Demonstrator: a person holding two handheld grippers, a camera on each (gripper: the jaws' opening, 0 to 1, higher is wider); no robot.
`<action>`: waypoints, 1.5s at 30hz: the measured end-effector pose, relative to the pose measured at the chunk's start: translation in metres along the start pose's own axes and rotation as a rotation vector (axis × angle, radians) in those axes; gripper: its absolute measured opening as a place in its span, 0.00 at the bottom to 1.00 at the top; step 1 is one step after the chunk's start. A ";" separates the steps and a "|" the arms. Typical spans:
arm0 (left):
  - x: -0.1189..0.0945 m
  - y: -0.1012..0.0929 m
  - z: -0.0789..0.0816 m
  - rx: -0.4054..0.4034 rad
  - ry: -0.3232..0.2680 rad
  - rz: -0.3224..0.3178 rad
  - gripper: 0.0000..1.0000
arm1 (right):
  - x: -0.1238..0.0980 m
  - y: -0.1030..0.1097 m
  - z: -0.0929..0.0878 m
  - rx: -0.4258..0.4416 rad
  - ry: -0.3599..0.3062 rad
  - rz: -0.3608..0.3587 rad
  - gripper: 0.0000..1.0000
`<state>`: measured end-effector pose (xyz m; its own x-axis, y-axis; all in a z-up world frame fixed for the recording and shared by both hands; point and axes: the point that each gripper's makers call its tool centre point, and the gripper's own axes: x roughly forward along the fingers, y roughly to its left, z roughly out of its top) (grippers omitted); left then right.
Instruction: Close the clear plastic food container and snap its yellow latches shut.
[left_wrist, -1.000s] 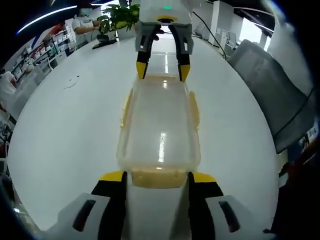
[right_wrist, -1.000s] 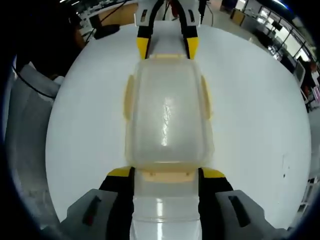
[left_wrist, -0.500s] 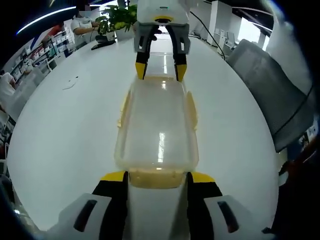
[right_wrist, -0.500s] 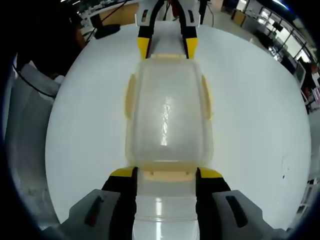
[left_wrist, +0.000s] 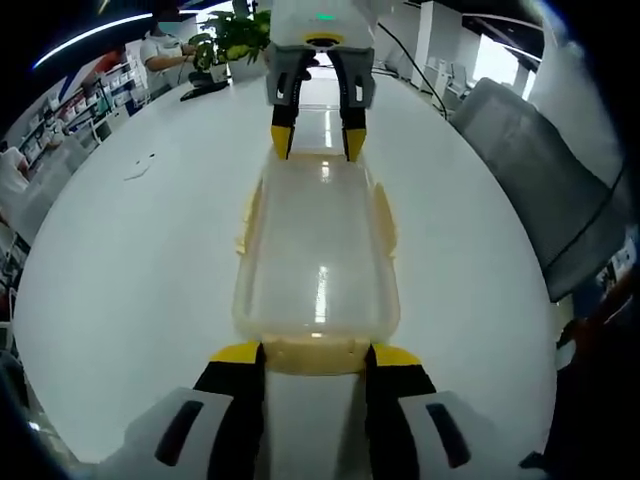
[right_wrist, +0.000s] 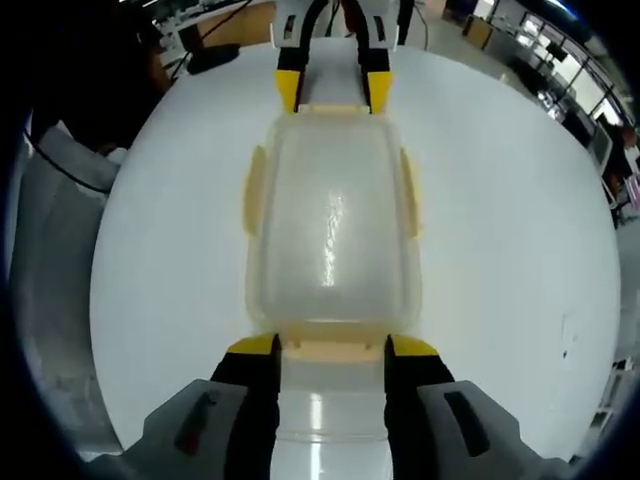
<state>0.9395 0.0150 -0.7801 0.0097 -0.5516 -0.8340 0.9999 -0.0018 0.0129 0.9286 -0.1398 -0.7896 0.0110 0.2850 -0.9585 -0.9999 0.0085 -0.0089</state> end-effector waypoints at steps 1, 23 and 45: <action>0.000 0.000 0.000 0.000 -0.001 0.000 0.33 | 0.000 0.000 0.000 0.003 0.002 0.000 0.37; -0.004 0.006 -0.013 -0.018 0.049 0.011 0.32 | -0.002 0.001 0.005 -0.028 0.021 -0.007 0.34; -0.057 -0.021 0.005 -0.041 0.102 0.035 0.32 | -0.044 0.015 0.036 -0.092 -0.013 0.010 0.34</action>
<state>0.9175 0.0426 -0.7299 0.0436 -0.4625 -0.8855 0.9984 0.0516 0.0221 0.9136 -0.1176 -0.7376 0.0002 0.2967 -0.9550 -0.9963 -0.0822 -0.0258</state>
